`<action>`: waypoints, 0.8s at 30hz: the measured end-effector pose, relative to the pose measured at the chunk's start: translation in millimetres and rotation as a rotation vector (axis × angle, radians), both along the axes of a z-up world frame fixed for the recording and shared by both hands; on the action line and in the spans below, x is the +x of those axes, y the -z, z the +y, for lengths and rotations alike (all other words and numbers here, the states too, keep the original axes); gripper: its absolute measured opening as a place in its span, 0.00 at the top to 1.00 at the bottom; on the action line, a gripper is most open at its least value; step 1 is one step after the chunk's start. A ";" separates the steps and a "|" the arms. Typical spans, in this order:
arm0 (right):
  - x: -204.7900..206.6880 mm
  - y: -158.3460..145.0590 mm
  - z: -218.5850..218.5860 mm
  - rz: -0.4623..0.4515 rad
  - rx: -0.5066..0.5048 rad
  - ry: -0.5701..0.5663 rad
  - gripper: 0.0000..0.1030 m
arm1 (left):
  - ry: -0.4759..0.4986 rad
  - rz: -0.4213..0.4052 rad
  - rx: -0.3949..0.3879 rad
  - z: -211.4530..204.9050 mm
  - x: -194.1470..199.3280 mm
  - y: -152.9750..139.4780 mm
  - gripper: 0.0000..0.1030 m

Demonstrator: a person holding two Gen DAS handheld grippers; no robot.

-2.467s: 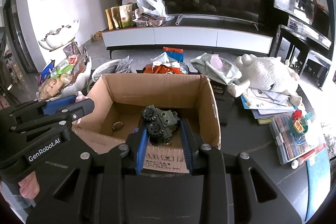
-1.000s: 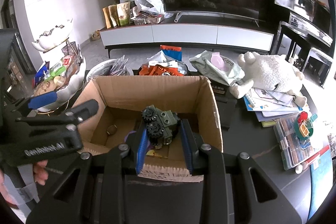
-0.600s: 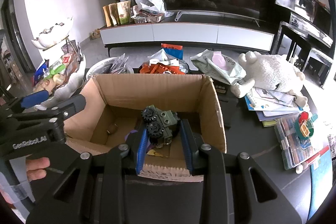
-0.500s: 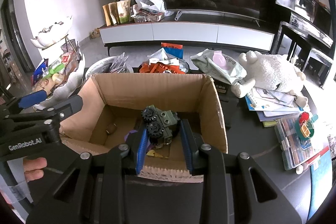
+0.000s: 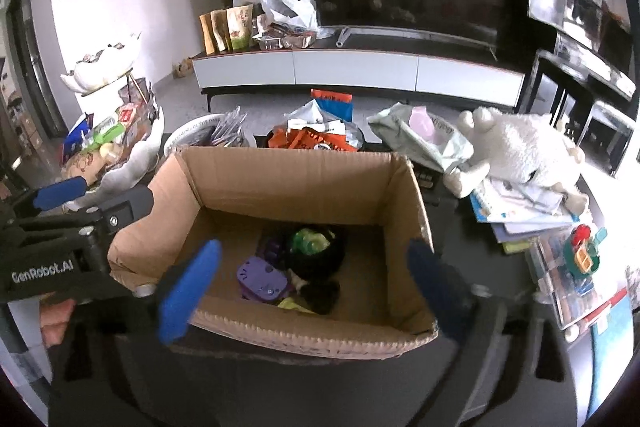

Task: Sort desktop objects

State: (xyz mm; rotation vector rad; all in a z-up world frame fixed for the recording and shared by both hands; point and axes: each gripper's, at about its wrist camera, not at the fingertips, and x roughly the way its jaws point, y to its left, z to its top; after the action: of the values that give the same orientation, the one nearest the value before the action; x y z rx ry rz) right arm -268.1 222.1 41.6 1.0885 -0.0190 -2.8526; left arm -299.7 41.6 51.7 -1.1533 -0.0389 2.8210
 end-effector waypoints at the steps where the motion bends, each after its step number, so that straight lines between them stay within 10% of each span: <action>1: 0.2 -0.3 -0.7 -0.001 0.005 -0.002 0.01 | -0.001 0.003 -0.002 -0.2 0.2 -0.3 0.01; 24: 26.0 -13.2 3.6 0.052 -0.019 0.032 0.01 | 0.022 0.020 -0.015 2.3 19.9 -9.2 0.01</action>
State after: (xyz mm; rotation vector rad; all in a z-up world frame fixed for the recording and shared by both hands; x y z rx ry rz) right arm -242.1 225.7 54.7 1.0190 -0.0604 -2.9022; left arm -279.8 43.9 60.9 -1.1212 -0.0039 2.8182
